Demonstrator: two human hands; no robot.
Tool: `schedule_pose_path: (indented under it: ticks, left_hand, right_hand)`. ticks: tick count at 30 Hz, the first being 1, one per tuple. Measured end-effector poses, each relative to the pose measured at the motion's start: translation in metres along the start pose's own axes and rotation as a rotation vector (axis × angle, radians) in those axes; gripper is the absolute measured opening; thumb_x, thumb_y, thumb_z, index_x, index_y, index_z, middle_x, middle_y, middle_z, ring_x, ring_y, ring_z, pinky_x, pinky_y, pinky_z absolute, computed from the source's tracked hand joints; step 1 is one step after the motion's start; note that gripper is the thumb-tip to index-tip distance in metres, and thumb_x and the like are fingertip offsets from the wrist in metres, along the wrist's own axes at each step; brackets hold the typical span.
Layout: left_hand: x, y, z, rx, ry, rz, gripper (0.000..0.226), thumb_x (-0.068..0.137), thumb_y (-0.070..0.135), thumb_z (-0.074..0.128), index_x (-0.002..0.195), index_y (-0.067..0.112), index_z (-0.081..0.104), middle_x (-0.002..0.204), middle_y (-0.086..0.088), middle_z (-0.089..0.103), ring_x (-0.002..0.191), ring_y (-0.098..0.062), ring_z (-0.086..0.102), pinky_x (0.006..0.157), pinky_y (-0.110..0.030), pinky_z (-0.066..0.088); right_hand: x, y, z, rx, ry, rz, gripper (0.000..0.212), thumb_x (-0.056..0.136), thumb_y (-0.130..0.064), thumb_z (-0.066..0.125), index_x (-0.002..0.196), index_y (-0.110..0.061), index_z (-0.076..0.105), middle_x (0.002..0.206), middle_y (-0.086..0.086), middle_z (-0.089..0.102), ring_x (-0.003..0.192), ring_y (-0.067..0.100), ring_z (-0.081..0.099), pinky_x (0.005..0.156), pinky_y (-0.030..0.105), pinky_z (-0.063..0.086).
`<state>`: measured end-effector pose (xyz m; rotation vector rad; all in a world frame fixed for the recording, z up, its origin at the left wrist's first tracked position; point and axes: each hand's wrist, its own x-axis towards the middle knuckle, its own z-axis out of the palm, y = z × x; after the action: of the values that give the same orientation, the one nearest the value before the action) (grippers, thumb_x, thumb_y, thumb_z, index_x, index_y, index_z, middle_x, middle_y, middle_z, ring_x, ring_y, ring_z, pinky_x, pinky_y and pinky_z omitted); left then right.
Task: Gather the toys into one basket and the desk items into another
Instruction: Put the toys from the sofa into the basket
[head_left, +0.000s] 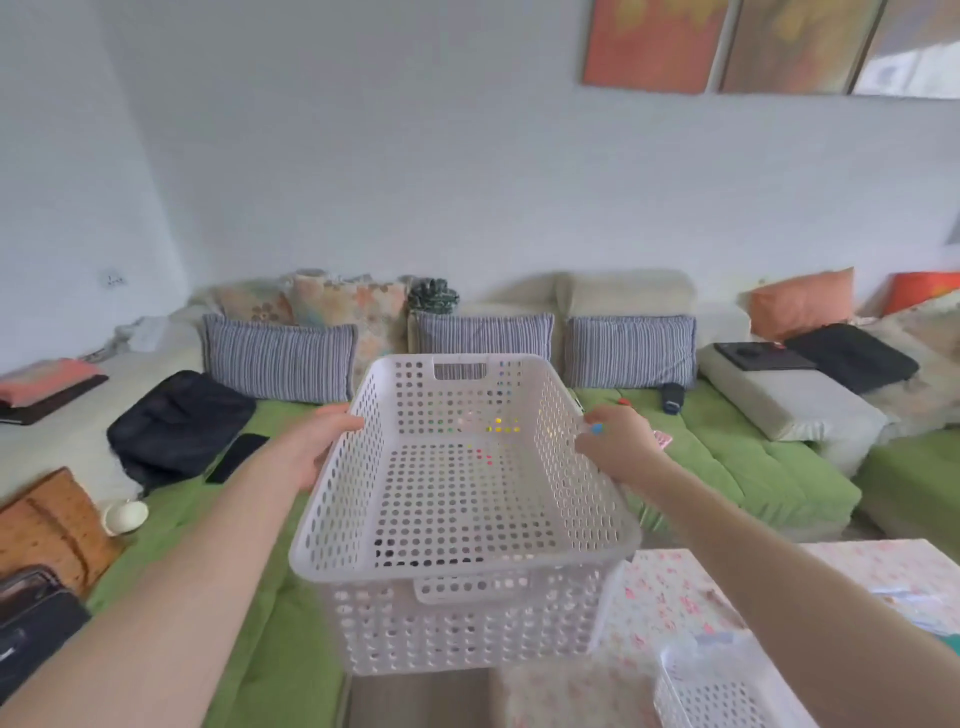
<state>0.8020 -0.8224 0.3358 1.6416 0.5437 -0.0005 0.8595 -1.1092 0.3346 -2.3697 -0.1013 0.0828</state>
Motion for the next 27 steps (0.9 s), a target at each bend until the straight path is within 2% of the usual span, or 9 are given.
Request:
schedule_pose_path:
  ticks: [1,4,6,9,12,17,22,24,27]
  left_hand:
    - [0.001,0.012,-0.018,0.006,-0.027,0.037,0.022,0.094,0.005,0.04,0.096,0.016,0.06,0.087,-0.012,0.063,0.077,-0.024,0.059,0.073,-0.038,0.048]
    - [0.013,0.033,-0.062,0.091,-0.111,0.134,0.033,0.093,0.012,0.043,0.125,0.014,0.052,0.108,-0.013,0.064,0.096,-0.03,0.063,0.094,-0.051,0.045]
    - [0.016,0.046,-0.078,0.143,-0.127,0.179,0.039,0.093,0.01,0.042,0.131,0.012,0.046,0.11,-0.012,0.063,0.097,-0.03,0.062,0.093,-0.049,0.046]
    - [0.02,0.062,-0.092,0.176,-0.13,0.244,0.039,0.093,0.002,0.039,0.131,0.01,0.043,0.107,-0.012,0.059,0.081,-0.022,0.06,0.079,-0.039,0.047]
    - [0.043,0.07,-0.101,0.193,-0.127,0.269,0.044,0.092,0.0,0.038,0.136,0.004,0.04,0.12,-0.018,0.056,0.087,-0.025,0.059,0.088,-0.043,0.044]
    - [0.093,0.082,-0.101,0.212,-0.09,0.306,0.043,0.092,-0.002,0.039,0.134,0.003,0.041,0.129,-0.022,0.053,0.104,-0.032,0.056,0.089,-0.044,0.043]
    - [0.155,0.083,-0.097,0.159,-0.045,0.3,0.043,0.091,-0.002,0.041,0.133,0.003,0.044,0.116,-0.015,0.058,0.096,-0.026,0.057,0.092,-0.046,0.045]
    - [0.183,0.087,-0.095,0.115,-0.046,0.291,0.044,0.09,-0.003,0.04,0.133,0.006,0.045,0.12,-0.016,0.057,0.096,-0.026,0.056,0.088,-0.042,0.045]
    - [0.221,0.093,-0.096,0.096,-0.031,0.279,0.043,0.089,0.001,0.045,0.13,0.011,0.049,0.113,-0.013,0.063,0.097,-0.027,0.061,0.095,-0.048,0.044]
  right_hand:
    - [0.001,-0.018,0.001,0.019,0.02,0.0,0.033,0.085,-0.006,0.05,0.118,-0.005,0.057,0.09,0.01,0.056,0.051,0.013,0.046,0.042,0.022,0.031]
    - [0.004,-0.056,0.006,0.06,0.042,-0.013,0.03,0.084,-0.005,0.051,0.113,-0.003,0.058,0.087,0.01,0.057,0.049,0.013,0.044,0.04,0.019,0.034]
    - [0.006,-0.074,0.009,0.062,0.049,-0.017,0.028,0.085,-0.005,0.051,0.112,-0.003,0.058,0.087,0.011,0.056,0.049,0.014,0.044,0.038,0.016,0.033]
    - [0.014,-0.098,0.017,0.053,0.063,-0.022,0.026,0.085,-0.004,0.05,0.109,0.002,0.058,0.083,0.01,0.054,0.051,0.014,0.043,0.041,0.016,0.034]
    - [0.03,-0.112,0.021,0.036,0.067,-0.02,0.027,0.086,-0.004,0.05,0.111,0.001,0.056,0.089,0.011,0.055,0.053,0.014,0.045,0.042,0.019,0.034]
    - [0.078,-0.122,0.029,0.01,0.067,-0.014,0.025,0.086,-0.006,0.051,0.109,0.0,0.057,0.09,0.011,0.058,0.055,0.015,0.047,0.045,0.021,0.039]
    - [0.148,-0.122,0.046,0.037,0.072,-0.02,0.022,0.085,-0.006,0.053,0.104,0.002,0.06,0.076,0.006,0.055,0.053,0.015,0.047,0.044,0.022,0.04]
    - [0.179,-0.121,0.051,0.054,0.073,-0.032,0.022,0.084,-0.007,0.054,0.103,0.001,0.06,0.081,0.008,0.058,0.052,0.014,0.047,0.043,0.022,0.038]
    - [0.22,-0.126,0.058,0.09,0.056,-0.042,0.019,0.085,-0.008,0.054,0.099,0.001,0.061,0.084,0.009,0.057,0.055,0.015,0.047,0.046,0.021,0.038]
